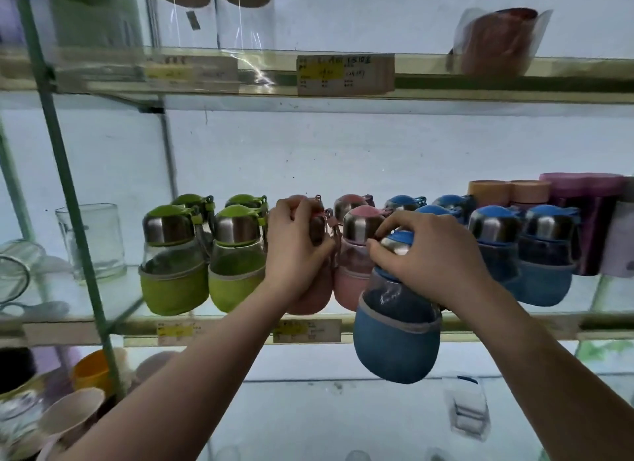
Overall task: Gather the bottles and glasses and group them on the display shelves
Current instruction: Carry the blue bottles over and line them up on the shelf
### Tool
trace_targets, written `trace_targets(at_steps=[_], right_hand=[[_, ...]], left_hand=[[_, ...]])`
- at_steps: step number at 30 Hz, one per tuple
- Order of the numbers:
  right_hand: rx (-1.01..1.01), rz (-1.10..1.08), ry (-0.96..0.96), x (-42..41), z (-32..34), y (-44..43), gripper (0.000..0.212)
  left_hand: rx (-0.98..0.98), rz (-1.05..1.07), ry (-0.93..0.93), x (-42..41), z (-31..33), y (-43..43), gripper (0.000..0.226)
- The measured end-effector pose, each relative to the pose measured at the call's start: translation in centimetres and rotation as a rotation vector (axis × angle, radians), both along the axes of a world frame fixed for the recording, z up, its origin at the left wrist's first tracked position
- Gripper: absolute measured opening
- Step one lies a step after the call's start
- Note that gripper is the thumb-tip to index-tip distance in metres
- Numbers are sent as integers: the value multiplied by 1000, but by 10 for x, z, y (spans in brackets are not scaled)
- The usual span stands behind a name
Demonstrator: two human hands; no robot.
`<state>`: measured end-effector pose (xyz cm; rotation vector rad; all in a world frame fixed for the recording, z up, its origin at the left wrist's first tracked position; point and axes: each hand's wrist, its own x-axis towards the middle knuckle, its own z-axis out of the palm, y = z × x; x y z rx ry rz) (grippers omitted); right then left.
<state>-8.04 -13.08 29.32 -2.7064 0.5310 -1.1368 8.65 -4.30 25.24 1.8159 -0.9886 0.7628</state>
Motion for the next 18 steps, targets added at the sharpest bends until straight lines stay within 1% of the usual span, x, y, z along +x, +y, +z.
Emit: trace_targets(at_steps=[4,6,10,18], right_hand=[[16,21,-2,2,1,-2,22],[17,22,-2,2,2,-3,25],[4,9,-3,4,3,0,30],[31,-15,-34,1,1,8,22]], left_hand=[[-7,94,-38,2,-4,-7,49],[-4,96,-56,3,-4,-8,46],[10,89,-148,5,-4,-9,45],[111,144,-202,7,1,-2,40]])
